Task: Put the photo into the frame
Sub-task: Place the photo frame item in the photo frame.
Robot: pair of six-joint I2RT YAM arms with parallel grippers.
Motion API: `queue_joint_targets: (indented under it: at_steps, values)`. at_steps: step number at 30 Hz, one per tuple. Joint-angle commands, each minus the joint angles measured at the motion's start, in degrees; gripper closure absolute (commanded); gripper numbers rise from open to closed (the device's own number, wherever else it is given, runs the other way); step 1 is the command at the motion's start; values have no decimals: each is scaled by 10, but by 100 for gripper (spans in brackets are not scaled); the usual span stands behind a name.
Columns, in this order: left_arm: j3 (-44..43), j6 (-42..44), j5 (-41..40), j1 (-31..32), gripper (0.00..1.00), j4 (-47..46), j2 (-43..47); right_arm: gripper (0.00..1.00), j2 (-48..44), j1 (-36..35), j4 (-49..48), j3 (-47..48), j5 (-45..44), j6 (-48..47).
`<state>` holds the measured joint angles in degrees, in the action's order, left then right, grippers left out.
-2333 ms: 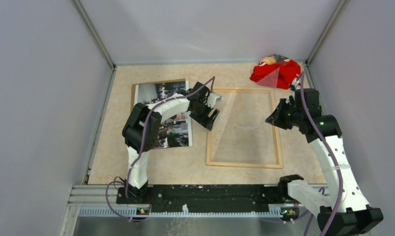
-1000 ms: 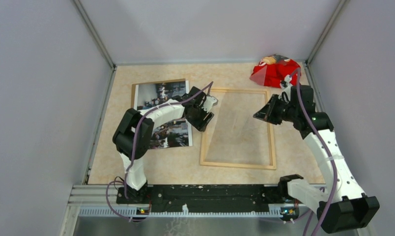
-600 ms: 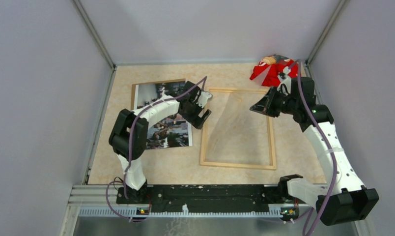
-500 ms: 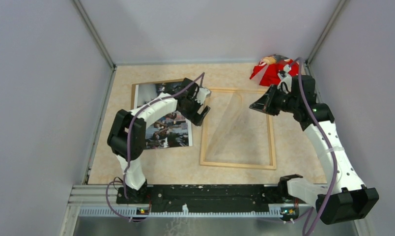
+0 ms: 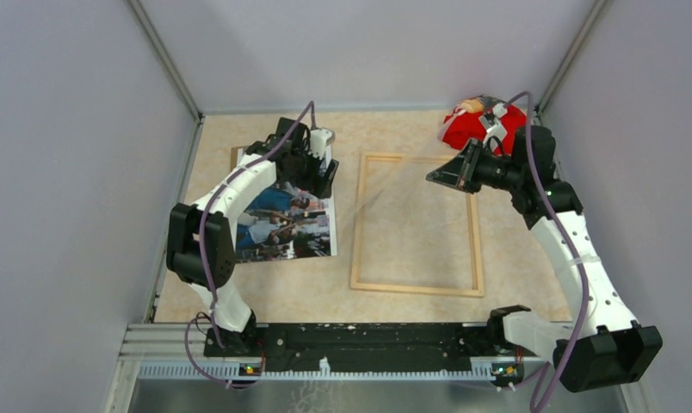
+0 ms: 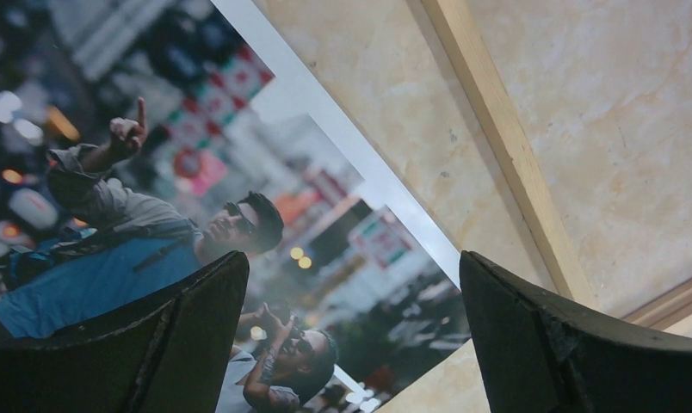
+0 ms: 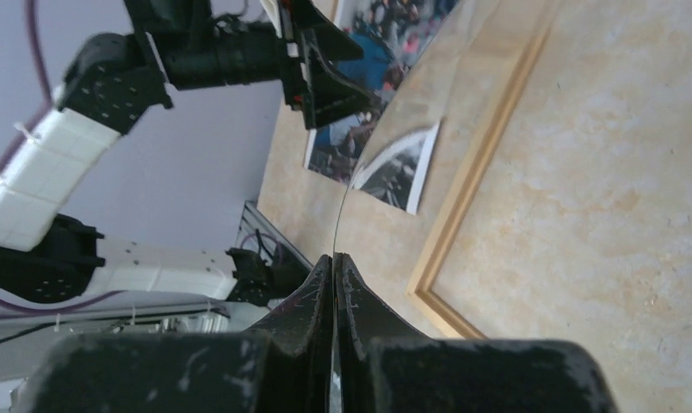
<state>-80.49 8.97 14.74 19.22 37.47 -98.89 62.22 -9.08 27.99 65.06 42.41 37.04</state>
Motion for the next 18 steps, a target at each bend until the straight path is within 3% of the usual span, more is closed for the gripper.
queue_joint_targets:
  at_steps: [1,11,18]
  values:
    - [17,-2,10,2,2,-2,12,100,-13,0,-23,-67,20,-48]
    - [43,0,28,3,2,-12,3,100,-16,2,44,-143,-90,-122]
    - [52,1,28,13,2,-17,-7,84,-9,2,61,-150,-180,-122]
